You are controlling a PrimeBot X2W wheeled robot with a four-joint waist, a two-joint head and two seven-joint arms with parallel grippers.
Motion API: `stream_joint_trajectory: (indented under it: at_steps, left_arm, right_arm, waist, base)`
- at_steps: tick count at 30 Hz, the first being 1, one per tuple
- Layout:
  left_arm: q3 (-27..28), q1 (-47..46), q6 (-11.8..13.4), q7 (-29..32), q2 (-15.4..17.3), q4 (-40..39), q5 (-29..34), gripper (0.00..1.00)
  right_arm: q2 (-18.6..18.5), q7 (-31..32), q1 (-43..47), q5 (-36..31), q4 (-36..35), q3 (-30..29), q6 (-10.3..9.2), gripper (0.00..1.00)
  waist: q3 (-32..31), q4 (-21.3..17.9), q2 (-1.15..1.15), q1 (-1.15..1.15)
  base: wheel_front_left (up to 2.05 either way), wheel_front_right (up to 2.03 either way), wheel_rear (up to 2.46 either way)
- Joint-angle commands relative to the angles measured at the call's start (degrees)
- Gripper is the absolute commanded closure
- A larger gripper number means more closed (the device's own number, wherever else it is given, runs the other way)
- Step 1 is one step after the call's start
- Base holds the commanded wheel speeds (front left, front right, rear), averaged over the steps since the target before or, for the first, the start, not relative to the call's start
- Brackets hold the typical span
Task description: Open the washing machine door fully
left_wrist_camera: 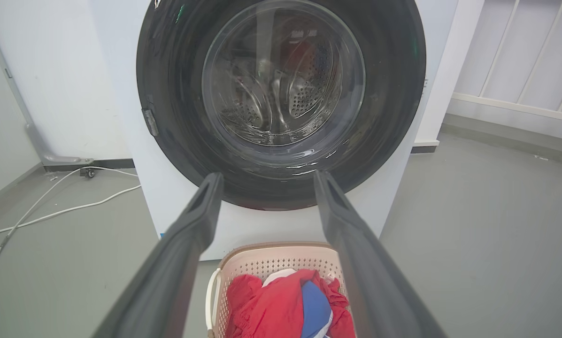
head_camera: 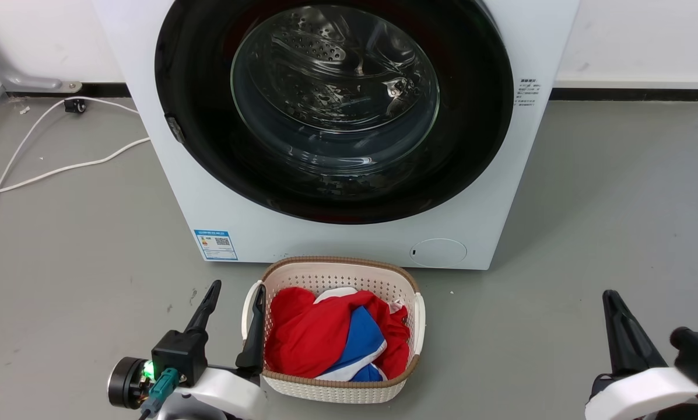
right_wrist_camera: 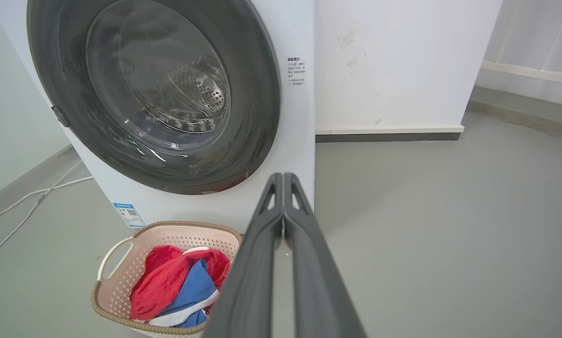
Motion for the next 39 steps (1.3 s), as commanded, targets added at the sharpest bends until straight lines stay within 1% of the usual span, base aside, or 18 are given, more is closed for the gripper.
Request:
stream_joint_trajectory:
  at_steps: [1,6,10,12,13,15,18,22,25,27,30,31,33,34,35,36,39]
  left_arm:
    - [0.04,-0.16,0.23,-0.15,0.23,0.05,0.17,0.00]
    - [-0.11,-0.02,0.31,-0.15,0.21,0.32,0.08,0.00]
    - [-0.23,0.00,0.44,-0.15,0.19,0.49,-0.15,0.00]
    - [-0.33,-0.07,0.49,-0.15,0.24,0.49,-0.18,0.00]
    - [-0.37,-0.12,0.51,-0.15,0.23,0.46,-0.23,0.00]
    - [-0.24,-0.19,0.51,-0.15,-0.01,0.48,-0.79,0.00]
    - [-0.22,-0.62,0.64,-0.15,-0.07,0.27,-0.88,0.00]
    - [-0.12,-1.64,0.71,-0.15,-0.09,-0.64,-0.90,0.00]
    - [0.03,-2.56,0.72,-0.15,-0.15,-1.51,-0.90,0.00]
    - [0.34,-3.23,0.73,-0.15,-0.20,-2.18,-0.99,0.00]
    - [0.47,-4.46,0.66,-0.15,-0.30,-2.99,-1.02,0.00]
    - [0.48,-4.86,0.64,-0.15,-0.36,-3.26,-0.98,0.00]
    - [0.51,-5.90,0.47,-0.15,-0.46,-3.71,-0.93,0.00]
    - [0.51,-5.90,0.47,-0.15,-0.46,-3.71,-0.93,0.00]
    - [0.38,-6.70,0.36,-0.15,-0.63,-4.02,-0.74,0.00]
    - [0.38,-6.70,0.36,-0.15,-0.63,-4.02,-0.74,0.00]
    - [0.14,-8.30,-0.03,-0.15,-0.79,-4.41,-0.42,0.00]
  right_arm:
    - [0.12,0.25,-0.47,1.56,0.42,-0.16,-0.01,1.00]
    - [0.12,2.02,-0.63,23.40,3.48,0.69,-0.01,1.00]
    - [0.10,2.95,-0.78,38.73,5.31,1.72,-0.01,1.00]
    - [0.10,3.17,-1.07,47.45,6.36,2.03,-0.01,1.00]
    - [0.10,3.12,-1.25,50.76,6.80,2.15,0.00,1.00]
    - [0.08,2.88,-2.01,59.40,7.76,2.08,0.00,1.00]
    - [0.08,2.66,-3.60,69.68,9.36,1.32,0.00,1.00]
    - [0.07,2.81,-7.12,78.86,11.96,-0.64,0.00,1.00]
    - [0.08,3.97,-10.91,83.48,14.08,-2.66,0.00,1.00]
    - [-1.15,4.67,-13.83,85.12,15.73,-3.62,0.00,1.00]
    - [-2.00,6.52,-18.91,89.20,18.26,-4.49,0.00,1.00]
    - [-1.84,7.69,-20.74,91.97,19.12,-4.82,0.00,1.00]
    - [-3.35,8.97,-24.07,95.04,21.08,-5.22,0.00,1.00]
    - [-3.35,8.97,-24.07,95.04,21.08,-5.22,0.00,1.00]
    - [-4.88,10.20,-27.45,98.08,23.26,-4.85,0.00,1.00]
    - [-4.88,10.20,-27.45,98.08,23.26,-4.85,0.00,1.00]
    - [-8.29,11.86,-32.94,101.44,26.77,-2.93,0.00,1.00]
  waist:
    - [-0.02,0.02,0.00,0.00]
    - [-0.19,0.09,0.00,0.00]
    - [-0.14,0.05,0.00,0.00]
    - [-0.05,0.01,0.00,0.00]
    - [0.03,0.00,0.00,0.00]
    - [0.24,-0.04,0.00,0.00]
    - [0.94,-0.14,0.00,0.00]
    - [2.99,-0.24,0.00,0.00]
    - [4.81,-0.29,0.00,0.00]
    - [6.26,-0.40,0.00,0.00]
    - [8.50,-0.39,0.00,0.00]
    - [9.37,-0.33,0.00,0.00]
    - [11.09,-0.14,0.00,0.00]
    - [11.09,-0.14,0.00,0.00]
    - [12.44,0.16,0.00,0.00]
    - [12.44,0.16,0.00,0.00]
    - [14.99,0.88,0.00,0.00]
  base:
    - [0.00,0.00,0.00]
    - [0.00,0.00,0.00]
    - [0.00,0.00,0.00]
    - [0.00,0.00,0.00]
    - [0.00,0.00,0.00]
    - [0.00,0.00,0.00]
    - [0.00,0.00,0.00]
    - [0.00,0.00,0.00]
    - [0.00,0.00,0.00]
    - [0.00,0.00,0.00]
    - [0.00,0.00,0.00]
    - [0.00,0.00,0.00]
    - [0.00,0.00,0.00]
    - [0.00,0.00,0.00]
    - [0.00,0.00,0.00]
    - [0.00,0.00,0.00]
    - [0.00,0.00,0.00]
